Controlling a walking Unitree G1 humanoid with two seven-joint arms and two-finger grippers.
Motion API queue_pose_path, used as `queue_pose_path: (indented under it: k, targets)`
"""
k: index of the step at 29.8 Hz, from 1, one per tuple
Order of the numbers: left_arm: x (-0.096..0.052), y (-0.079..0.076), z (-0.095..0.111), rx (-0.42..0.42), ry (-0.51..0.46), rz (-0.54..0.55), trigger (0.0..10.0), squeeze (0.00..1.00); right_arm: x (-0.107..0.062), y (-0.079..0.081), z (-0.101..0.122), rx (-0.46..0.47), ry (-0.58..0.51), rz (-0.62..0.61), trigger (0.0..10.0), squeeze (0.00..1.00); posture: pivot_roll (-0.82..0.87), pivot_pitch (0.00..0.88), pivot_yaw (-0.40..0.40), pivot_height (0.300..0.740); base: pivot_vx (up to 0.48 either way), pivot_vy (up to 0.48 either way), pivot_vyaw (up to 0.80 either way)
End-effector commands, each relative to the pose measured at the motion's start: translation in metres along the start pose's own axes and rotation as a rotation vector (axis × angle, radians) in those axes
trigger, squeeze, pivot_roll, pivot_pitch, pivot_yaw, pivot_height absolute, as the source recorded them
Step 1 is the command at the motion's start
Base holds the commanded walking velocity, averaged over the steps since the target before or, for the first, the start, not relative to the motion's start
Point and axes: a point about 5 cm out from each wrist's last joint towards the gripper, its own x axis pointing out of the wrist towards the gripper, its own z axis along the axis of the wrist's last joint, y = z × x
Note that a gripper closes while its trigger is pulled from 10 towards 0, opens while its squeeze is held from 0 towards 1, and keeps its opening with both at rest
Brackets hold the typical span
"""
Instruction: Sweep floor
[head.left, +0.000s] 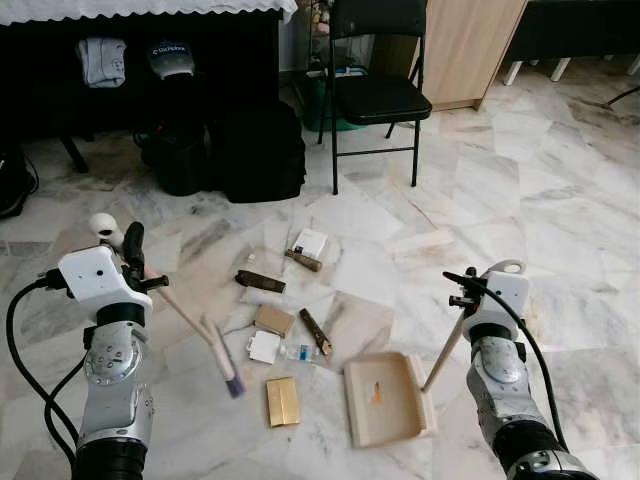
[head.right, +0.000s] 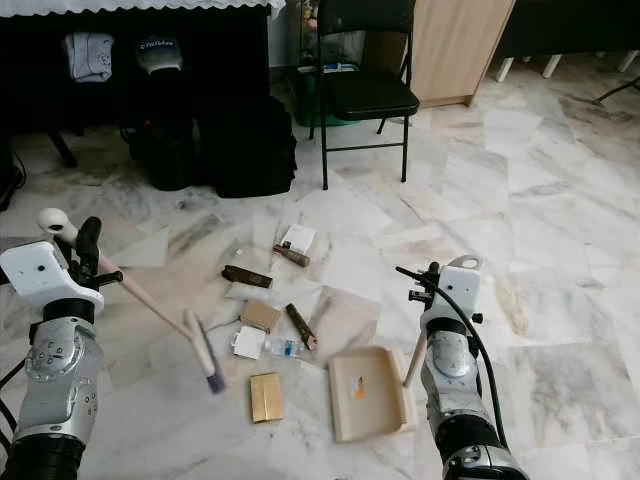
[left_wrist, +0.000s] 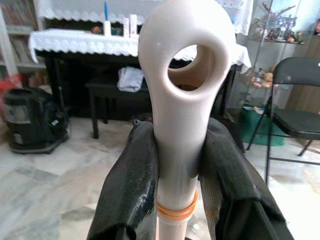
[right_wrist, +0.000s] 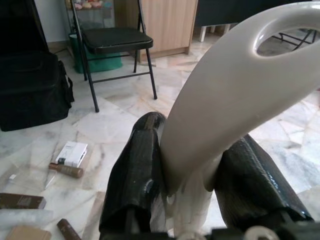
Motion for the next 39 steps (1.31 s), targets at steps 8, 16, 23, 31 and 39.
queue_pose_path:
  k: [8,16,23,31,39]
  targets:
    - [0.0,0.002,0.004,-0.009,-0.014,-0.022,10.0,0.0,0.004,0.013,0.011,0.035,-0.048,0.116,10.0,0.0,-0.04,0.089,-0.063,0.74,0.0,0.0,0.0]
    - [-0.002,-0.005,-0.001,-0.035,0.006,-0.035,10.0,0.0,0.0,0.035,0.013,0.056,-0.073,0.249,10.0,0.0,-0.04,0.091,-0.064,0.74,0.0,0.0,0.0]
    - [-0.004,-0.008,-0.004,-0.064,0.022,-0.052,10.0,0.0,-0.001,0.036,0.011,0.053,-0.068,0.248,10.0,0.0,-0.03,0.094,-0.065,0.74,0.0,0.0,0.0]
    - [-0.009,-0.009,-0.01,-0.088,0.084,-0.142,10.0,0.0,0.003,0.025,0.013,0.021,-0.08,0.177,10.0,0.0,-0.03,0.096,-0.062,0.74,0.0,0.0,0.0]
    - [-0.015,-0.007,-0.018,-0.098,0.114,-0.134,10.0,0.0,0.0,0.021,0.004,-0.008,-0.045,0.169,10.0,0.0,-0.03,0.096,-0.062,0.74,0.0,0.0,0.0]
